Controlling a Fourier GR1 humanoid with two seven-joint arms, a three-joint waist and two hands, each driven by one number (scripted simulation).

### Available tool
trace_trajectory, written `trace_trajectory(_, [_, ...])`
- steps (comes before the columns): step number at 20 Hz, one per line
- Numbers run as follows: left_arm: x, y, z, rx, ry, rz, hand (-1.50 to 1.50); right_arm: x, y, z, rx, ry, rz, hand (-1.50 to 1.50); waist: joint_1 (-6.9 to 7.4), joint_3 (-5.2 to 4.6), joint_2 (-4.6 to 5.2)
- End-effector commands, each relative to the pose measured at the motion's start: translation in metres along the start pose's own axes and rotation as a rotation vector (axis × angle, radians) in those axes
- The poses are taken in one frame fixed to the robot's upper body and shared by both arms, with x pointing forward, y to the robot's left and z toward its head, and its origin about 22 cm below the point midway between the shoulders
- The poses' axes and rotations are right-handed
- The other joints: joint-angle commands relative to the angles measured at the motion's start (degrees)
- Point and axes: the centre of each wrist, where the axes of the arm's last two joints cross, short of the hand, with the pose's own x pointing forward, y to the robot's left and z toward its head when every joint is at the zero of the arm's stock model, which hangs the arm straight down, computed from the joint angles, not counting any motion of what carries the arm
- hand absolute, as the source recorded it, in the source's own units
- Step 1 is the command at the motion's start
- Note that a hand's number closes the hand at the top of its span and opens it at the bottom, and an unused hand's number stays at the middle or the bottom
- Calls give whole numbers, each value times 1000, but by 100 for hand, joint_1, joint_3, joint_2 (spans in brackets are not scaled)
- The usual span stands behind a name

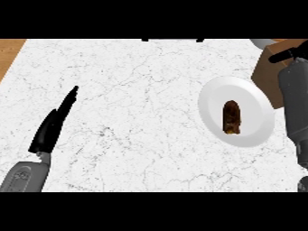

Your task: Pick the squash from the plate and place it in the cardboard box

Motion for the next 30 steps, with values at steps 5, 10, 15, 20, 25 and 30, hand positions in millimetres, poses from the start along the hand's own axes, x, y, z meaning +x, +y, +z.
trace_trajectory(5, [-9, -10, 8, -1, -4, 1, 0, -20, 1, -5, -141, 44, -428, -150, -51, -2, -34])
trace_trajectory(10, [-14, 8, 1, 15, 25, 14, 0, -43, -9, -27, -267, 67, -593, -150, -112, -3, -31])
trace_trajectory(15, [-17, 3, -2, 16, 16, 10, 0, -90, 0, -25, -374, 17, -651, -150, -189, -7, -51])
trace_trajectory(20, [-15, 25, 9, 13, 24, 1, 0, -145, -10, -16, -430, -2, -694, -150, -212, -10, -86])
trace_trajectory(25, [-10, 2, 5, 23, 48, -1, 0, -189, -22, 0, -510, -17, -701, -150, -198, -13, -75])
trace_trajectory(30, [0, -1, 12, 18, 28, -3, 0, -237, -23, 12, -523, 26, -707, -150, -146, -11, -65])
